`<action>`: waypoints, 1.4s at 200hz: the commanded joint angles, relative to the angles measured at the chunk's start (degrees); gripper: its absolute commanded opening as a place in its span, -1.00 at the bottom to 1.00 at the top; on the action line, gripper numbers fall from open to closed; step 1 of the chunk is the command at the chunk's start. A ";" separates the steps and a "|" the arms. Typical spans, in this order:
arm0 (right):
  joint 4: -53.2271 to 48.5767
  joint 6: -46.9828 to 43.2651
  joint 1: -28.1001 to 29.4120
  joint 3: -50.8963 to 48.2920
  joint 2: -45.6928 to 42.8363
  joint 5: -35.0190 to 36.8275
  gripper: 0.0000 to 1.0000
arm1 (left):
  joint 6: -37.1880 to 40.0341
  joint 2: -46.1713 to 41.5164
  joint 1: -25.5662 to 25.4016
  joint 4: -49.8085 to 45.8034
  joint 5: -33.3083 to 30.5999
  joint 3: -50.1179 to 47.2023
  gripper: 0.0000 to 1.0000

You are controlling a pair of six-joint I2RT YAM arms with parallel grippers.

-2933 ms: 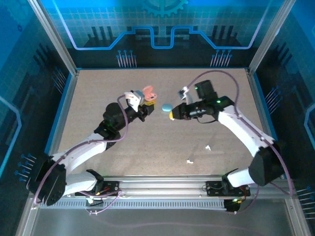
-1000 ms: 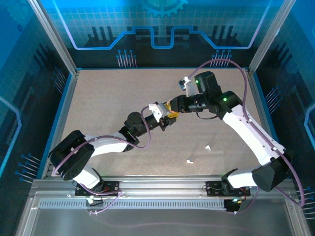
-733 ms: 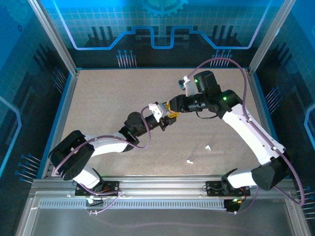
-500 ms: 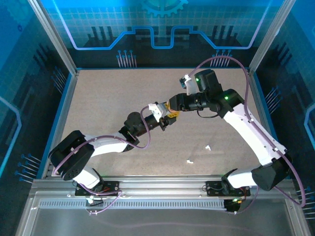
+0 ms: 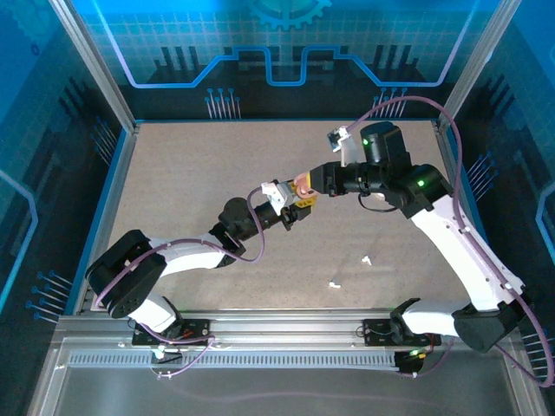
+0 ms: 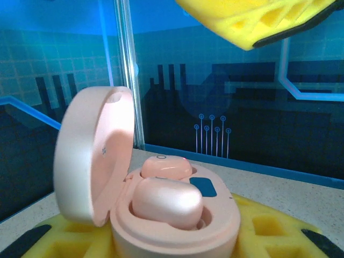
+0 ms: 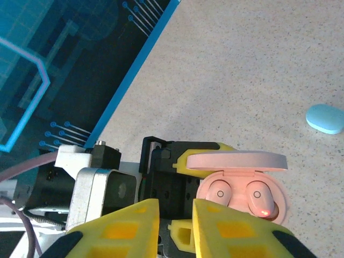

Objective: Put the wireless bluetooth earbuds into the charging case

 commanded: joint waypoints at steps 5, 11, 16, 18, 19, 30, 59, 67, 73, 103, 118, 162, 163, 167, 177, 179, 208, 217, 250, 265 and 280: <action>-1.73 -1.00 0.49 1.08 2.57 -2.38 -0.62 | 0.42 -0.39 -0.44 3.69 1.81 1.28 -0.31; -2.28 -0.98 0.63 0.98 3.21 -2.38 -0.64 | 0.38 -0.40 -0.41 3.71 1.89 1.31 -0.31; -2.68 -1.01 0.63 0.90 3.68 -2.30 -0.64 | 0.37 -0.41 -0.42 3.70 1.98 1.39 -0.31; -2.77 -0.99 0.70 0.84 3.91 -2.29 -0.64 | 0.35 -0.47 -0.44 3.69 2.06 1.33 -0.31; -2.87 -1.00 0.71 0.82 3.98 -2.29 -0.65 | 0.32 -0.48 -0.43 3.69 2.07 1.32 -0.31; -2.85 -0.96 0.80 0.35 4.63 -2.45 -0.66 | 0.29 -0.55 -0.48 3.69 2.37 1.49 -0.31; -2.80 -1.37 1.23 -0.12 6.38 -3.24 -0.67 | 0.21 -0.84 -0.42 3.69 2.89 1.53 -0.32; -3.34 -1.58 1.33 -0.10 7.03 -3.28 -0.68 | 0.22 -0.93 -0.40 3.69 3.05 1.54 -0.32; -4.20 -1.74 1.33 0.13 7.56 -3.18 -0.68 | 0.09 -0.93 -0.47 3.69 3.00 1.62 -0.32; -6.94 -2.83 1.68 1.11 9.29 -3.34 -0.69 | 0.16 -1.02 -0.43 3.78 2.84 1.64 -0.32; -7.47 -3.44 1.86 1.68 9.17 -3.73 -0.69 | 0.11 -1.02 -0.37 4.05 2.61 1.57 -0.32; -4.22 -4.59 2.05 3.13 3.60 1.38 -0.43 | 0.13 -0.81 -0.33 4.25 2.60 1.00 -0.32; -4.04 -4.51 1.96 3.10 3.29 1.44 -0.42 | 0.12 -0.83 -0.37 4.23 2.65 0.94 -0.32; -3.02 -4.47 1.79 2.90 2.34 1.89 -0.40 | 0.09 -0.82 -0.33 4.22 2.74 0.91 -0.32; -0.59 -4.25 1.27 2.47 0.61 2.58 -0.33 | 0.02 -0.75 -0.33 4.27 3.02 0.87 -0.32; -0.22 -4.26 1.10 2.40 0.33 2.75 -0.31 | -0.02 -0.75 -0.37 4.27 3.15 0.78 -0.32; -0.26 -3.64 -1.87 4.25 0.77 7.11 -0.14 | -0.67 -0.71 -0.38 3.69 5.33 0.85 -0.32; -1.06 -2.95 -2.96 5.44 2.20 7.23 -0.09 | -0.95 -0.88 -0.37 3.62 6.20 1.00 -0.32; -4.69 -1.41 -5.18 10.55 8.41 3.72 0.02 | -1.12 -1.69 -0.34 1.94 8.16 1.62 -0.32; -9.49 -2.34 -5.53 14.24 12.46 1.06 0.05 | -1.12 -1.90 -0.33 1.69 7.81 1.75 -0.32; -14.13 -3.58 -5.58 16.95 15.75 -1.49 0.06 | -1.22 -2.28 -0.26 1.66 7.15 1.86 -0.32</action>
